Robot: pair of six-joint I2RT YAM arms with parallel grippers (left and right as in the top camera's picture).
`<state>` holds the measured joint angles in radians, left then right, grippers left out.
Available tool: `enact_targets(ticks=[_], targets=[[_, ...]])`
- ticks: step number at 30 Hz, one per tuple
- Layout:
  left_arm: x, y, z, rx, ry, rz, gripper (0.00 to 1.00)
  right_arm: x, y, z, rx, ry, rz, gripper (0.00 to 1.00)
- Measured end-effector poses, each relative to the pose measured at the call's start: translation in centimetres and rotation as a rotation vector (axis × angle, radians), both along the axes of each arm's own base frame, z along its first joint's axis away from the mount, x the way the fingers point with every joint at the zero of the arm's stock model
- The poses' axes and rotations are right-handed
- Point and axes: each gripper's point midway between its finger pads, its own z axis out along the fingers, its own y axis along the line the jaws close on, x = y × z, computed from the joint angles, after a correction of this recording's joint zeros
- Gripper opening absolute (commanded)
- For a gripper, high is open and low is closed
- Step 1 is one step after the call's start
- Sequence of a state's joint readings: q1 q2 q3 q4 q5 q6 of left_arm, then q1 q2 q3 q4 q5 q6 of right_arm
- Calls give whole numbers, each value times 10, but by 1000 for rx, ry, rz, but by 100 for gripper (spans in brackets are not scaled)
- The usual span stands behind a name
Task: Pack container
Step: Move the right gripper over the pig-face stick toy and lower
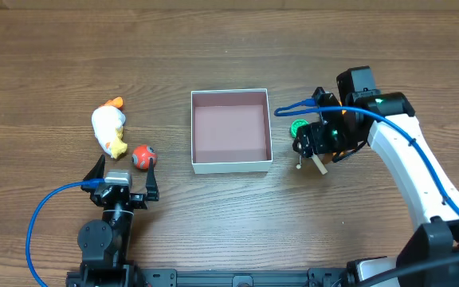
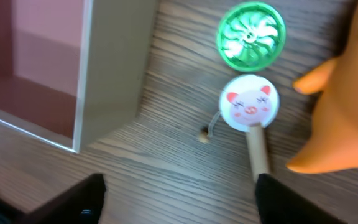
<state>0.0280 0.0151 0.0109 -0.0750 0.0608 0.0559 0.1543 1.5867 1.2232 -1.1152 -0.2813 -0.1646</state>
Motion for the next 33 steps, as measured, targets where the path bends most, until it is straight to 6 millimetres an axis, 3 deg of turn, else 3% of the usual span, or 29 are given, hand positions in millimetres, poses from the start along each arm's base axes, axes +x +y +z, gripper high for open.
enact_targets(ticks=[6, 11, 22, 28, 33], targets=[[0, 0, 0, 0, 0, 0, 100, 3, -9, -3, -55, -11, -15, 65], [0, 0, 0, 0, 0, 0, 100, 6, -10, -6, -59, -25, -13, 100], [0, 0, 0, 0, 0, 0, 100, 5, -1, -5, -4, -23, -8, 100], [0, 0, 0, 0, 0, 0, 100, 0, -8, -11, -43, -3, -13, 88], [0, 0, 0, 0, 0, 0, 100, -5, -17, -34, -96, 5, -40, 78]])
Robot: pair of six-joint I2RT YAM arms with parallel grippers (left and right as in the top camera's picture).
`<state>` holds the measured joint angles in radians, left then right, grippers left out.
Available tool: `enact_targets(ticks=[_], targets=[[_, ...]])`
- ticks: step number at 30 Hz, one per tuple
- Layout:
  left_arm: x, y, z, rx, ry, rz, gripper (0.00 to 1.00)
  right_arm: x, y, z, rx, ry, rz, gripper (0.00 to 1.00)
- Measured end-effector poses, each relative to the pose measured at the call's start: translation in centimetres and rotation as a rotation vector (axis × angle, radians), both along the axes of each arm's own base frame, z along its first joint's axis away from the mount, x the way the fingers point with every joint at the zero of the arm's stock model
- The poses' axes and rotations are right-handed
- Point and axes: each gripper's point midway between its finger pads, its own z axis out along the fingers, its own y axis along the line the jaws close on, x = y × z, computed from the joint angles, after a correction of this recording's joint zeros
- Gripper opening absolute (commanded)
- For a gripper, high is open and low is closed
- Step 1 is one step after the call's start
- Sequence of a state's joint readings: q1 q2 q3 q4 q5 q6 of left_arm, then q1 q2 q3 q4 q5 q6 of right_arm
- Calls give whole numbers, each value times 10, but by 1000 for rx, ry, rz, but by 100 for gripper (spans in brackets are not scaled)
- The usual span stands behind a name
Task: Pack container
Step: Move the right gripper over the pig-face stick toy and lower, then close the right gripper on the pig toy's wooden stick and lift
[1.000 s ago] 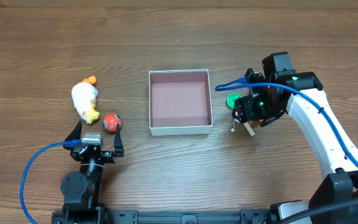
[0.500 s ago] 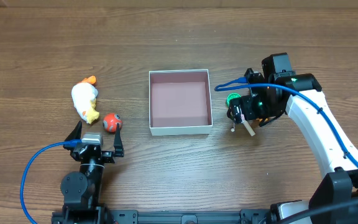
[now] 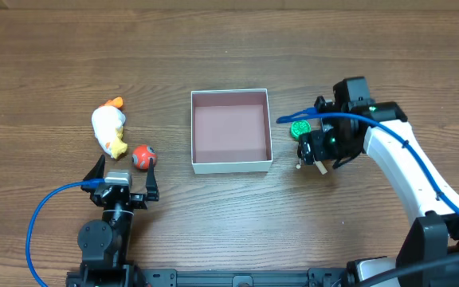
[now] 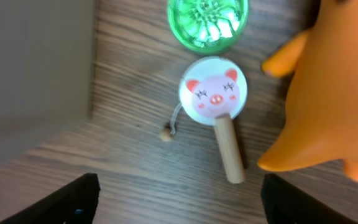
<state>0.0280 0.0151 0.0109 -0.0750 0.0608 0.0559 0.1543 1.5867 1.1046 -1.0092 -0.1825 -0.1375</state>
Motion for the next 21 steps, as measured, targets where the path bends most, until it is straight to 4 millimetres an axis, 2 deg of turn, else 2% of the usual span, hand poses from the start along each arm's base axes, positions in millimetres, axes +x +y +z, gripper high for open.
enact_targets(ticks=[5, 10, 17, 21], targets=[[0, 0, 0, 0, 0, 0, 100, -3, -11, -23, -55, -5, -64, 75], [0, 0, 0, 0, 0, 0, 100, 2, -16, -37, -73, -42, -100, 74], [0, 0, 0, 0, 0, 0, 100, 10, -19, -41, -89, -85, -120, 61], [0, 0, 0, 0, 0, 0, 100, 10, -21, -47, -93, -98, -124, 61]])
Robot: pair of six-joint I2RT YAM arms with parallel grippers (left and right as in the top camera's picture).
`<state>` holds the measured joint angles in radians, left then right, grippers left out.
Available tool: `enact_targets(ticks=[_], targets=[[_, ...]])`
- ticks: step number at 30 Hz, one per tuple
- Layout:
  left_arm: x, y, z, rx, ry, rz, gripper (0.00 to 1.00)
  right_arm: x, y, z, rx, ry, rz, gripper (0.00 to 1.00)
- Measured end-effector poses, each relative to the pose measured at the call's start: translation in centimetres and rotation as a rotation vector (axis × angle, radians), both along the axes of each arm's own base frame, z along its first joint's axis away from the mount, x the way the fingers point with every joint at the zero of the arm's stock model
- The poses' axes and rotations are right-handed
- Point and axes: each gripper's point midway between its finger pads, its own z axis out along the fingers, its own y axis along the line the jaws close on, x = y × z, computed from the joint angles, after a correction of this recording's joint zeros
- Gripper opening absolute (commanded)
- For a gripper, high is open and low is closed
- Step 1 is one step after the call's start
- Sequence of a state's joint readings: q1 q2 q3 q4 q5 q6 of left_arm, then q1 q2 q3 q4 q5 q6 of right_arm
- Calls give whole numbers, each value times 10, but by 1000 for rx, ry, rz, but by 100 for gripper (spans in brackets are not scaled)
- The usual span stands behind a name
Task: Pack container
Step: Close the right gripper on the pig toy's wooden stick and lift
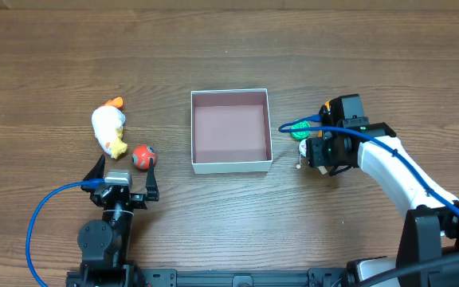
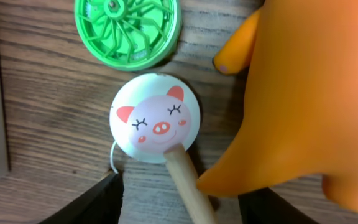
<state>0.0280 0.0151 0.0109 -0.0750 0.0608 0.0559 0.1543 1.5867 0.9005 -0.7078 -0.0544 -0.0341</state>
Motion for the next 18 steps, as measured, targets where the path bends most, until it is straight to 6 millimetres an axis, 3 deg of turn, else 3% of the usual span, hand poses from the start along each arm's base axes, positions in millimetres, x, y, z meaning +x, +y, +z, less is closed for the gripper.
enact_targets(ticks=[6, 11, 18], targets=[[0, 0, 0, 0, 0, 0, 100, -9, -3, -16, -9, 3, 4, 59], [0, 0, 0, 0, 0, 0, 100, -12, -3, -21, -11, 4, 14, 47], [0, 0, 0, 0, 0, 0, 100, -10, -3, -20, -11, -7, 16, 47]])
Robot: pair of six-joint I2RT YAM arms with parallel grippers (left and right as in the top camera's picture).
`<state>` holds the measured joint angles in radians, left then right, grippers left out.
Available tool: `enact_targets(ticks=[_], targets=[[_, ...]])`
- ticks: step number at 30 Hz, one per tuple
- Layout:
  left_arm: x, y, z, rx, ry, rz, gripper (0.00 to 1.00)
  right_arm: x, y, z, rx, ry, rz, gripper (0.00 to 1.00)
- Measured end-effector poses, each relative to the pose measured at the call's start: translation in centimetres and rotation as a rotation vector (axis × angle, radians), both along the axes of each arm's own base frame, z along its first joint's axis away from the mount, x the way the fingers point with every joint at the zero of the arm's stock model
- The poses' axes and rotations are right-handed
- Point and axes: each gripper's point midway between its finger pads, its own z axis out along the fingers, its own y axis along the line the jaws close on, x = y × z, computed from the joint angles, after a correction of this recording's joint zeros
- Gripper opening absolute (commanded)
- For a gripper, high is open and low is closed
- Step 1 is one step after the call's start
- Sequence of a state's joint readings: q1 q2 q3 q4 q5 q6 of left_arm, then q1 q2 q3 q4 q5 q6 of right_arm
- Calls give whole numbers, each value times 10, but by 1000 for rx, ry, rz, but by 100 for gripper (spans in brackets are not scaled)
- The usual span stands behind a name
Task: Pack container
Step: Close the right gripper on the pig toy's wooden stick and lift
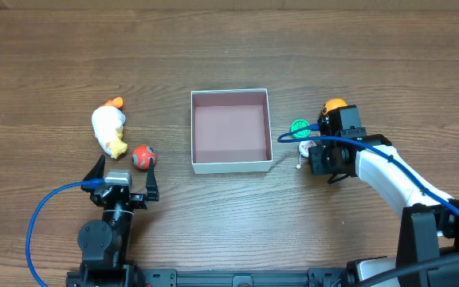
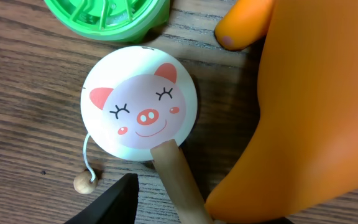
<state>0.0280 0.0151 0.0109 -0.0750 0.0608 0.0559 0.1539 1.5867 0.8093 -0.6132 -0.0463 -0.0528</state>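
Observation:
The white box point(image 1: 194, 127) with a pink floor stands at the table's middle. To its right lie a pig-face rattle drum point(image 2: 139, 109) with a wooden handle point(image 2: 178, 180), a green disc point(image 2: 114, 15) and an orange toy point(image 2: 316, 106). My right gripper point(image 1: 325, 159) is low over the drum's handle and open. Its left finger point(image 2: 114, 202) shows beside the handle; the other finger is hidden by the orange toy. A white-and-yellow plush chick point(image 1: 108, 127) and a red ball point(image 1: 143, 156) lie left of the box. My left gripper point(image 1: 123, 179) rests open near the ball.
The drum's string ends in a small bead point(image 2: 82, 182) on the wood, left of the handle. The orange toy presses close against the handle's right side. The box wall point(image 1: 270, 131) is a short way left of the drum.
The right gripper has dropped closer to the pig drum, which now fills more of the wrist view. Its left finger sits nearer the handle. The left arm is unchanged.
The right gripper was first above the box's right edge with the drum and disc ahead. Then it was over the drum, further from the box. It stood lower at each later moment, and now its jaws flank the handle. Nothing on the table has moved.

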Motion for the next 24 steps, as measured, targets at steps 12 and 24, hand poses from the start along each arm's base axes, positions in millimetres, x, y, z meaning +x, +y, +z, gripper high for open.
enact_targets(ticks=[12, 24], targets=[[0, 0, 0, 0, 0, 0, 100, -3, 0, -10, 3, -19, 1, 42], [0, 0, 0, 0, 0, 0, 100, -13, -2, -11, -6, 21, 1, 14]])
